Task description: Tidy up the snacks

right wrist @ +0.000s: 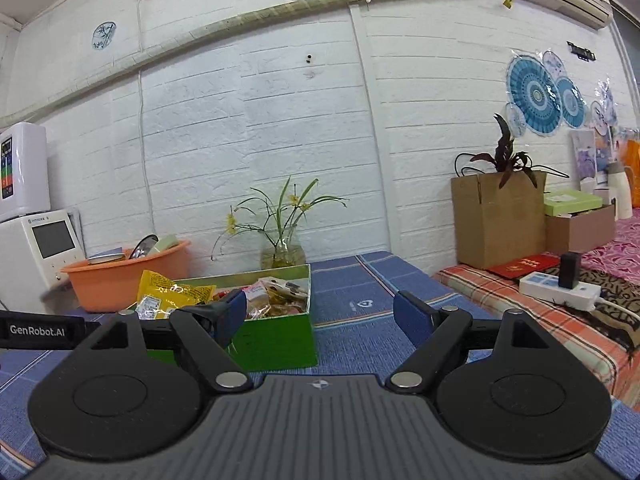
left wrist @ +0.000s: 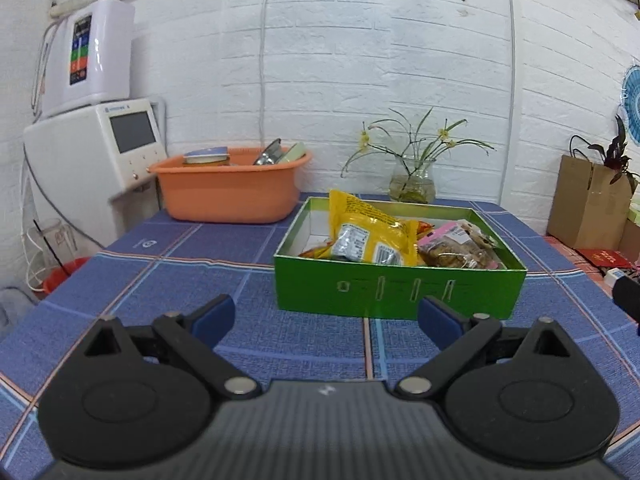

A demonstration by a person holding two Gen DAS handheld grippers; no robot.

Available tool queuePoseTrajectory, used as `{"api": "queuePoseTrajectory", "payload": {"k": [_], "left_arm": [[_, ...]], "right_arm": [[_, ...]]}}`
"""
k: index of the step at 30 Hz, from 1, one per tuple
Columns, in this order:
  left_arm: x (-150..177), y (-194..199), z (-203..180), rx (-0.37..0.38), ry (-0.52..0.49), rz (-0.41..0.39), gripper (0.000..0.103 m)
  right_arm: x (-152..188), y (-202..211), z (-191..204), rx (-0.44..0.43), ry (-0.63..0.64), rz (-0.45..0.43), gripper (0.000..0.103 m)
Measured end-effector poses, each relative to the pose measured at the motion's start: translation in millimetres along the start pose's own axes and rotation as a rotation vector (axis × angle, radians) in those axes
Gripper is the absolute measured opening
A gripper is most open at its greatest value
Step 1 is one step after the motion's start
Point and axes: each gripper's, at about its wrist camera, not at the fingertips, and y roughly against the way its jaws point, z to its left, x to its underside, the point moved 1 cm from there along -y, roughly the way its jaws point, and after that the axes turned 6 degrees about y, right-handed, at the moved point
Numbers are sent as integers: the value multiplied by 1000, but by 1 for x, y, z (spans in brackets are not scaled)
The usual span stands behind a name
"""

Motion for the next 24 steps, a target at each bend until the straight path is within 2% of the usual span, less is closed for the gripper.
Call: {"api": "queuePoseTrajectory", "payload": {"k": [3,6,13,18,20,24], "left_arm": [[13,5,-6,-37,-78,-49,98],[19,3,-14,-25,-166,-30,98],[34,16,-22,41,-119,37,98],[47,24,-29,95,-84,73,98],[50,22,-30,89,-76,97,98],[57,19,-29,28,-69,126,98]], "right_arm": [[6,6,1,-16,-8,-16,103],[10,12,7,-4,27,-8,103],[21,40,7,-78,54,31,103],[26,46,3,-64,56,43,103],[26,46,2,-60,54,48,103],[30,48,1,-66,57,58,103]]}}
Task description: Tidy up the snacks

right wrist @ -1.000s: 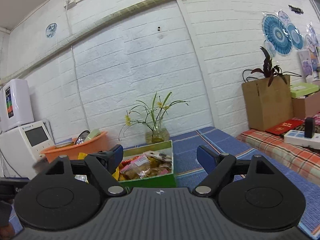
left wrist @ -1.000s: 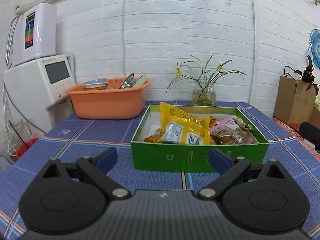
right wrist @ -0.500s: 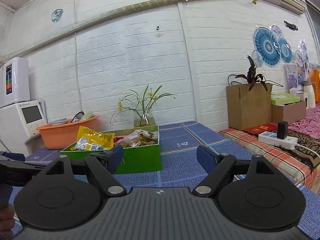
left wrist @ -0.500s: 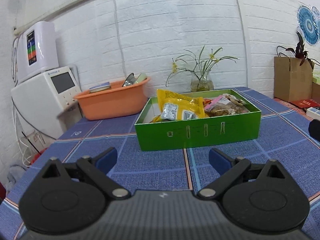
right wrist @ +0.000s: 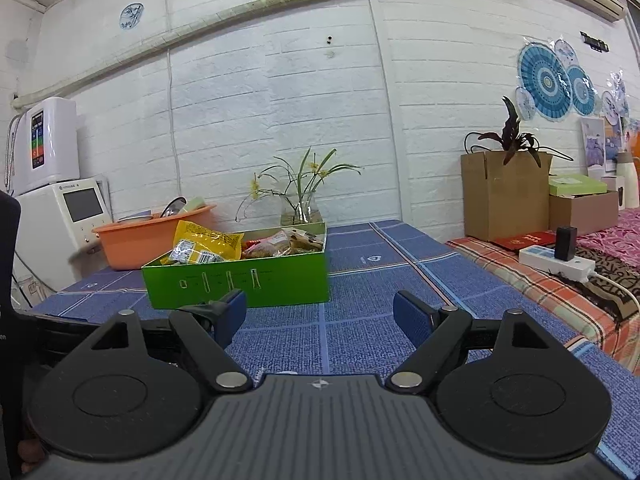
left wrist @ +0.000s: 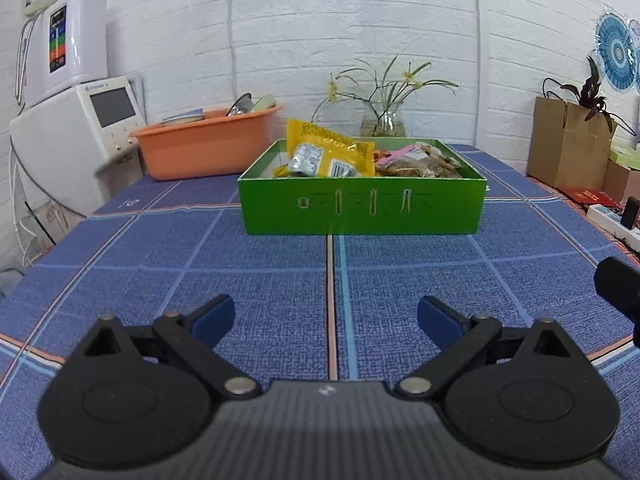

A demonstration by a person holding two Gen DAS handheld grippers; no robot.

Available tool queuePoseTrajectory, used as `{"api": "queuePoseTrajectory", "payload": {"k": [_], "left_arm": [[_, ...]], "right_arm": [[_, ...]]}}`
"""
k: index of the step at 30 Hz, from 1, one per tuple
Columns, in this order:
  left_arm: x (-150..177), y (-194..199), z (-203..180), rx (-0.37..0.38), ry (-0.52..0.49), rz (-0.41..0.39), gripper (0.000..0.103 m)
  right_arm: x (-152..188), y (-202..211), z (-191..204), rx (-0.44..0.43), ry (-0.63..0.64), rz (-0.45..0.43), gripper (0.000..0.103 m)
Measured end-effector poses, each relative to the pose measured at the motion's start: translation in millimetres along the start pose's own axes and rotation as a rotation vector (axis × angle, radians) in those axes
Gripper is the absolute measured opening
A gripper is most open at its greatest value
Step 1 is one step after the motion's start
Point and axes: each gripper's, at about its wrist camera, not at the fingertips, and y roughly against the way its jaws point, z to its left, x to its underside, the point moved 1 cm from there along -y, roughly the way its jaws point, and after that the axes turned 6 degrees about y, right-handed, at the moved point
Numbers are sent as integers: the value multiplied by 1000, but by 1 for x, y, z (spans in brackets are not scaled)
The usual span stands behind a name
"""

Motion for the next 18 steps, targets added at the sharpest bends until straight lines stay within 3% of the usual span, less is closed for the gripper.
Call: {"api": "queuePoseTrajectory", "payload": {"k": [18], "left_arm": [[4,11,0,4,-27,0,98]], "right_arm": [[3,11,8,-3,38,-6,103]]}}
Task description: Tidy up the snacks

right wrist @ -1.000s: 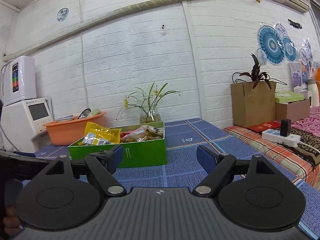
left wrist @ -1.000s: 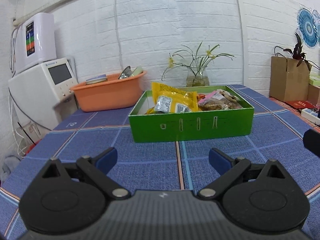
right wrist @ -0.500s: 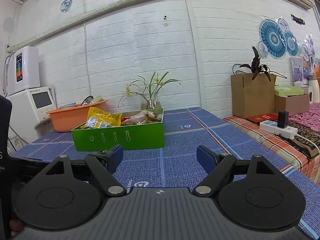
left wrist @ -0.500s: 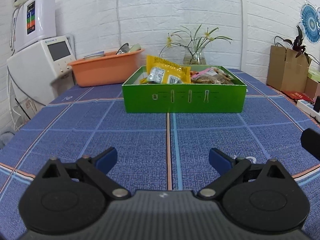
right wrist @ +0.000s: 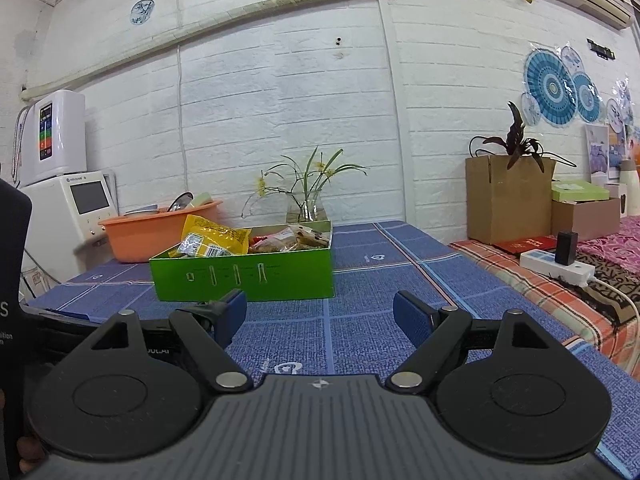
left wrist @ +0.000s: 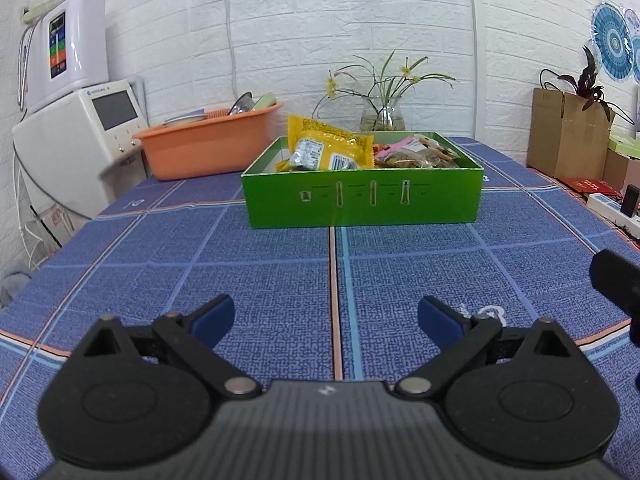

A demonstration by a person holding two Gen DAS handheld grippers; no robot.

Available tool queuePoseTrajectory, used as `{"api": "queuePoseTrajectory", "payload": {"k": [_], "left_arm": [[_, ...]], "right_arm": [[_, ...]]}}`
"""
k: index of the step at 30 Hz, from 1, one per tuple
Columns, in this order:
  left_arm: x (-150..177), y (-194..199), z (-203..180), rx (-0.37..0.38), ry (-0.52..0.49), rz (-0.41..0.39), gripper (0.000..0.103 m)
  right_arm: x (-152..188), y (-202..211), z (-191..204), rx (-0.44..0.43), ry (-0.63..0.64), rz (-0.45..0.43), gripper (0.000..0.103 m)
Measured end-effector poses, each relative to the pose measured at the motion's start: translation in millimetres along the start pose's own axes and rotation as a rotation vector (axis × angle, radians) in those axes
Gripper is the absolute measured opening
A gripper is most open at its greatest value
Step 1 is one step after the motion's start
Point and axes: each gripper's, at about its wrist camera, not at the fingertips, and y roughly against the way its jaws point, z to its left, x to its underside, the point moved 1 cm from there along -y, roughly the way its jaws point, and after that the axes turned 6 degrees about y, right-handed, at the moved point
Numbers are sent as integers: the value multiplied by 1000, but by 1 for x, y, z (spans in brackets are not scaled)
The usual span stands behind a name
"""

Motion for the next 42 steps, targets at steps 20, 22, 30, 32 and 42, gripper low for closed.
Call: {"api": "queuePoseTrajectory", "payload": {"k": [20,22,30,32,42], "left_arm": [[2,13,6,18,33,0,98],[3,13,7,19,29,1,98],[6,13,4,34,3,7,98],[6,13,3,33,0,12,98],[7,11,4,38,6,22,98]], "right_arm": [[0,7,-1,-7,-15,-7,103],[1,7,-1,-7,-17,-6,103],[2,7,0,-9,-19,0,103],[3,7,0,-11,-22,3,103],[2,6,-1,-13,-23,5,103]]}}
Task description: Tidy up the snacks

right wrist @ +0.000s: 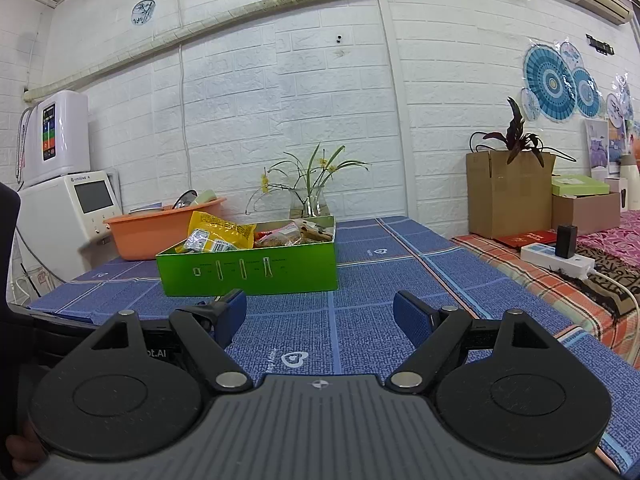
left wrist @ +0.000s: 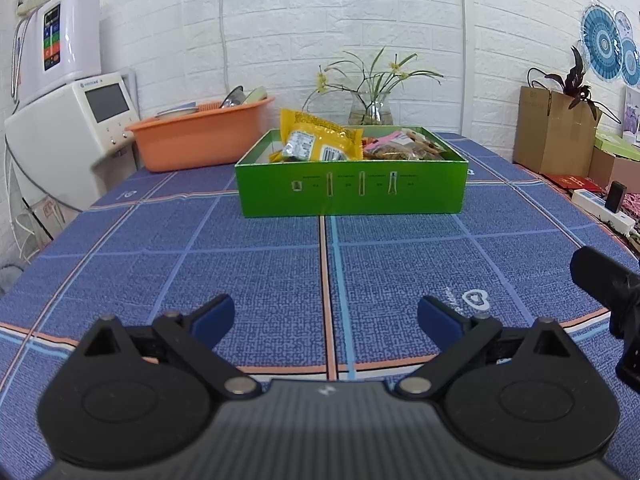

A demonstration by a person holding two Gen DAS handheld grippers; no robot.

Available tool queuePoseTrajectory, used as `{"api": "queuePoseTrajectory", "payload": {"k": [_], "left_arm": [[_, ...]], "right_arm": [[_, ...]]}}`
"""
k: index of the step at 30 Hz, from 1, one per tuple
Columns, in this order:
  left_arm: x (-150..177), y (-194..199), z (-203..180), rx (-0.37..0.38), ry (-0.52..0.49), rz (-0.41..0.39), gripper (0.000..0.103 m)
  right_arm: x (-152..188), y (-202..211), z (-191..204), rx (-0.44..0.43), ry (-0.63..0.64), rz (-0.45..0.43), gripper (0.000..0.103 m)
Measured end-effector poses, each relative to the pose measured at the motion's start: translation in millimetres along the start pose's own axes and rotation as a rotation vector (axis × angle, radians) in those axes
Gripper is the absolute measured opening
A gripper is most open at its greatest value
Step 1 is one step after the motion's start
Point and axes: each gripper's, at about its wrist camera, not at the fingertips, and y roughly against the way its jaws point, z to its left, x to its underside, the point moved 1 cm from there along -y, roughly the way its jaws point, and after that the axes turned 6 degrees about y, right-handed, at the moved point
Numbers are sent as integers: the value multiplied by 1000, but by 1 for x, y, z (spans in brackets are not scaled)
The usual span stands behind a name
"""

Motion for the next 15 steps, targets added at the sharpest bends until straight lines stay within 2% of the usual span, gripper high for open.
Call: {"api": "queuePoseTrajectory", "payload": {"k": [15], "left_arm": [[0,2,2,12,10,3,98]], "right_arm": [[0,1,0,0,0,-1,103]]}}
